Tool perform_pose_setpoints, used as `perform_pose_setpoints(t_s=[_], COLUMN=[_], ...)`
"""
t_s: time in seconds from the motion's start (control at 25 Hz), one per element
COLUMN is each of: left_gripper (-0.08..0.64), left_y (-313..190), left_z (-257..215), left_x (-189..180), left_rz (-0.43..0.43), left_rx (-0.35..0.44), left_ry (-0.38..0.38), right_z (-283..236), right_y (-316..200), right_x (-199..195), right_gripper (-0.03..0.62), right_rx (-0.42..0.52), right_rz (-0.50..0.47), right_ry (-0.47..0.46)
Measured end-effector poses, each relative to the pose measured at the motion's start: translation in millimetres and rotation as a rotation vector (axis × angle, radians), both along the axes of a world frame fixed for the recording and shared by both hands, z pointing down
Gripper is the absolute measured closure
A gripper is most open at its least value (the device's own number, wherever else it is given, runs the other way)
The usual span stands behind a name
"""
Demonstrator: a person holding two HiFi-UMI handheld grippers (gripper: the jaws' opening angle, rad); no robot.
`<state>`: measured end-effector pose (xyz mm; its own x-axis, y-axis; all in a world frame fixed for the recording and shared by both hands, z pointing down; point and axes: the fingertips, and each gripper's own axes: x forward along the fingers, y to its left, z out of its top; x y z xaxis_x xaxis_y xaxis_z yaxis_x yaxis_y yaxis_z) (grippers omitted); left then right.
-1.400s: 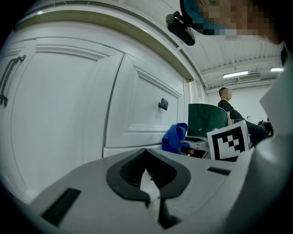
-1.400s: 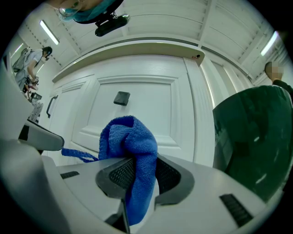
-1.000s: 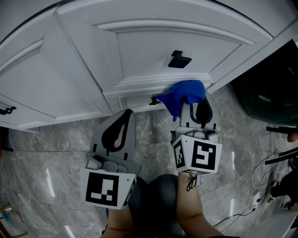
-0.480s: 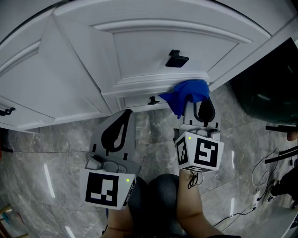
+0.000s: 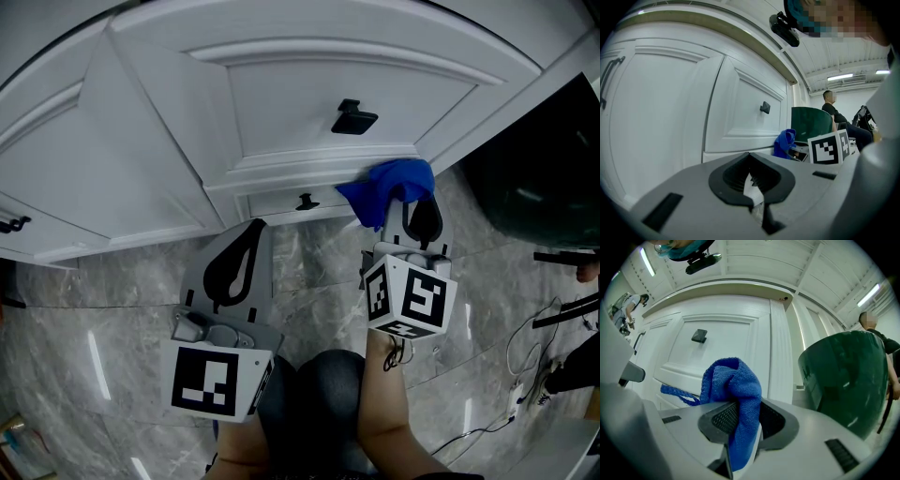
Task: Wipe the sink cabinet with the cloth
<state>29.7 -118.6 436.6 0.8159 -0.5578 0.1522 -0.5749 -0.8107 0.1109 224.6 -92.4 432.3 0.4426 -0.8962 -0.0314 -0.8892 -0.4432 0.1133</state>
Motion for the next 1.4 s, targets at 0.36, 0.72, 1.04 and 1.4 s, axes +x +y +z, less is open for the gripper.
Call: perform_pose_setpoints(t_s=[0.36,0.72,1.04,1.4], left_gripper=[0.560,0.560,0.560,0.560], left_y=[1.7,2.0,-8.5,-12.9], left_z=[-1.4,-4.5,-7.9,-14.9], left_x=[-0.5,-4.7,-21.6,-42.6], left_rz=[0.003,-0.007,-0.098,-0.139], left_rx=[0.003,0.005,0.016,0.058], left_ry=[0.000,0.006,0.001,-0.028], right_z=[3.1,3.8,3.6,-11.8], right_y=[9.1,11.5,14.6,-21.2], right_x=[25.4,33.1,22.2,-105.6], right_gripper=[0.477,0.477,0.477,0.477], right_rx=[0.014,0.013,-0.002,0.011], right_rz=[0.067,0.064,0.042,-0.338], right_ry=[-0.005,0.000,-0.006,-0.056])
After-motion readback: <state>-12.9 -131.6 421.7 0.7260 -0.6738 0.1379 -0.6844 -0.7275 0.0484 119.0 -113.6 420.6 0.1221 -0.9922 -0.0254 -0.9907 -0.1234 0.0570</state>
